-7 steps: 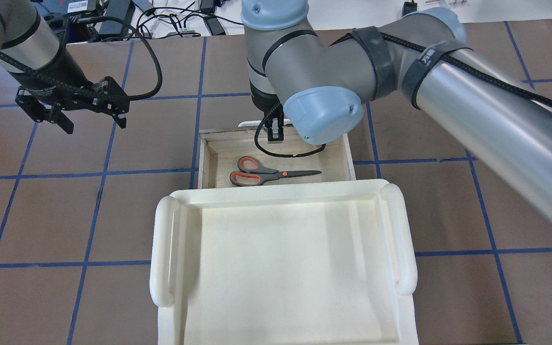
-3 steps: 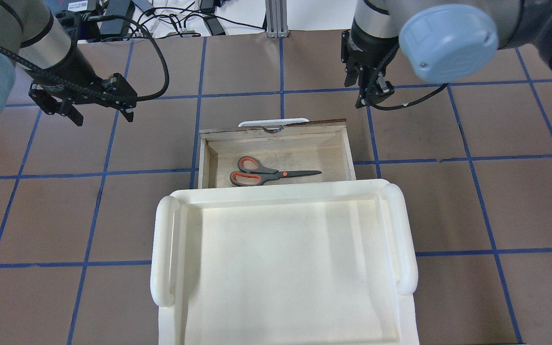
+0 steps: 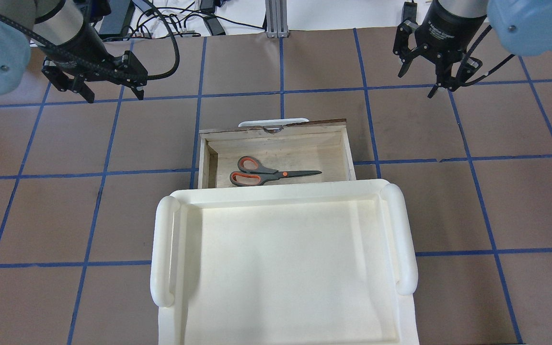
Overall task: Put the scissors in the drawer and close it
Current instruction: 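Raise the right gripper away from the drawer while the left arm moves toward it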
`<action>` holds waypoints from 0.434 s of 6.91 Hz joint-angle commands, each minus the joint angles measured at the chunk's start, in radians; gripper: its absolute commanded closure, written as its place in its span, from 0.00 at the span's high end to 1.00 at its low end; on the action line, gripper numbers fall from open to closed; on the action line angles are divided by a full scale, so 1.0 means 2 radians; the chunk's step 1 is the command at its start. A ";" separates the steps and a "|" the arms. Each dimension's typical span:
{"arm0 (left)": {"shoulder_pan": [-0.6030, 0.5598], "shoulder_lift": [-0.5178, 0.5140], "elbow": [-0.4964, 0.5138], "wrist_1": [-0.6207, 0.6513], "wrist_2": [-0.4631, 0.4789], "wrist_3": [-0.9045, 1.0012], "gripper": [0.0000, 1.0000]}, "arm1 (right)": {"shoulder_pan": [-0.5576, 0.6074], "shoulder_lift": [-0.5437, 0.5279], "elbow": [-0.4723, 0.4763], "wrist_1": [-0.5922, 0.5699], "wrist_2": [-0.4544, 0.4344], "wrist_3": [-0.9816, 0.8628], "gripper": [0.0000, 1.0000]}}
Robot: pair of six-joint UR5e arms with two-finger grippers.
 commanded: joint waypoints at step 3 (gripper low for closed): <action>-0.084 -0.105 0.061 0.073 -0.002 -0.092 1.00 | -0.014 -0.014 -0.002 0.014 0.002 -0.195 0.83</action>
